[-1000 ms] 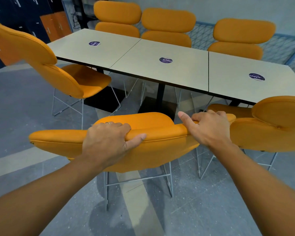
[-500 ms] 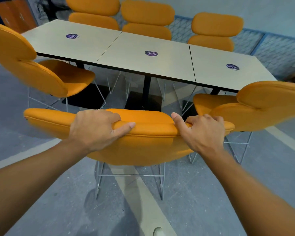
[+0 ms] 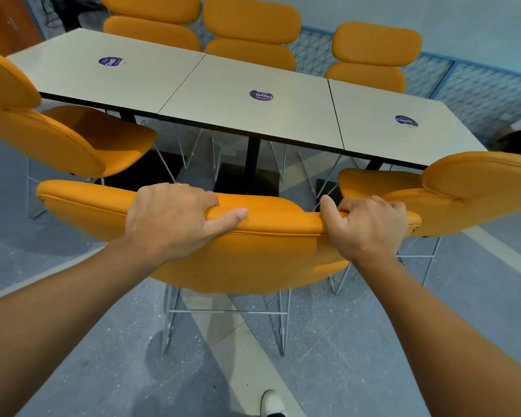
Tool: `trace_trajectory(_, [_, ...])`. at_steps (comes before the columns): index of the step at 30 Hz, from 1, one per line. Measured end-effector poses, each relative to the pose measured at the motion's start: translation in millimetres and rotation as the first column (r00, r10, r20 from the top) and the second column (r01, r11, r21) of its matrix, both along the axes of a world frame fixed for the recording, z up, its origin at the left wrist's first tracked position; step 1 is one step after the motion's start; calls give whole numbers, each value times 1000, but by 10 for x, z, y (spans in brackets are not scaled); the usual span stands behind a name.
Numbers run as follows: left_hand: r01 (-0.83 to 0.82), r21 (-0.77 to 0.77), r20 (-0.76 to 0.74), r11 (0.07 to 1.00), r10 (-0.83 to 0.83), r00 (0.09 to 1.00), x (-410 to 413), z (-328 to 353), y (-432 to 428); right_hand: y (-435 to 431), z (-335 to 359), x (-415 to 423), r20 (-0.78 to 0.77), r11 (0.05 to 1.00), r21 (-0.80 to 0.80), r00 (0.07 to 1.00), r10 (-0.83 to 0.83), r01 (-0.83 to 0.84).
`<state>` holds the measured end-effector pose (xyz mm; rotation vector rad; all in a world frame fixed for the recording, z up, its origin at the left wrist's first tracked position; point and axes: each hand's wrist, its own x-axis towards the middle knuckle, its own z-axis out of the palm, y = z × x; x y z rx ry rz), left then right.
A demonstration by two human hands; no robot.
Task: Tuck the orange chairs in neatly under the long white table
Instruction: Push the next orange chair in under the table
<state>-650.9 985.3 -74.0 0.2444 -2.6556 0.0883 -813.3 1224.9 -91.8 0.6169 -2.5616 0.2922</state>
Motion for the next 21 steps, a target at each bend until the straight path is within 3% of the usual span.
trace_trajectory(21, [-6, 22, 31, 1000, 5, 999, -1262, -65, -345, -386, -34, -1221, -3, 992, -124, 1000, -27, 26])
